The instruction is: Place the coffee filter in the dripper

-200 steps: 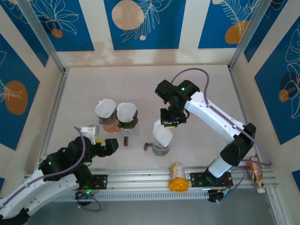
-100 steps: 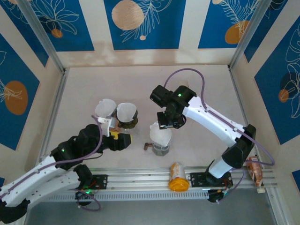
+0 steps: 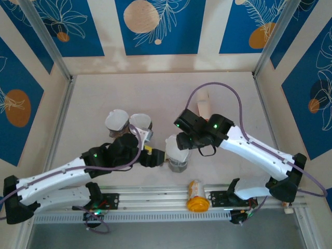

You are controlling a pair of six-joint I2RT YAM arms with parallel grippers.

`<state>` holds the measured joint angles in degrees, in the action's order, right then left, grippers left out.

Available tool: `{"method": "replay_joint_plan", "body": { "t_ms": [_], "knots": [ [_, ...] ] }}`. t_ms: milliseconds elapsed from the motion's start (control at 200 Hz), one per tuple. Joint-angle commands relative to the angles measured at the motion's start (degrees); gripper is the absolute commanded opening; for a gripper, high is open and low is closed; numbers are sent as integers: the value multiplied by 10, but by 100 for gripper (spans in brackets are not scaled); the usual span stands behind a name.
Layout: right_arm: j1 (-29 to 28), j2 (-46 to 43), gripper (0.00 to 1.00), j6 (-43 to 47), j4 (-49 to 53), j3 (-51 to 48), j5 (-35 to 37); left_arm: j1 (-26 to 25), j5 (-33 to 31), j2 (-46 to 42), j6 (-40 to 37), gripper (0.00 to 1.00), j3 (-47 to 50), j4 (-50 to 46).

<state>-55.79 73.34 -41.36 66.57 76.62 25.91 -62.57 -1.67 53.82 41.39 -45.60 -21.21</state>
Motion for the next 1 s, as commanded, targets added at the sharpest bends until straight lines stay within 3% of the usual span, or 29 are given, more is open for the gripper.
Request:
{"method": "replay_joint_plan", "body": {
  "t_ms": [0,330,655,990],
  "knots": [
    [-9,-44,54,-12,-65,-39,31,-15,-32,21,-13,85,-19,29],
    [-9,-89,52,-27,-80,-90,40,-16,-50,44,-3,85,-12,40],
    [-11,-121,43,-50,-88,-141,38,-12,-61,58,15,84,-12,41],
    [-14,-119,42,-57,-97,-157,31,-2,-65,59,24,90,-3,71]
  ]
}}
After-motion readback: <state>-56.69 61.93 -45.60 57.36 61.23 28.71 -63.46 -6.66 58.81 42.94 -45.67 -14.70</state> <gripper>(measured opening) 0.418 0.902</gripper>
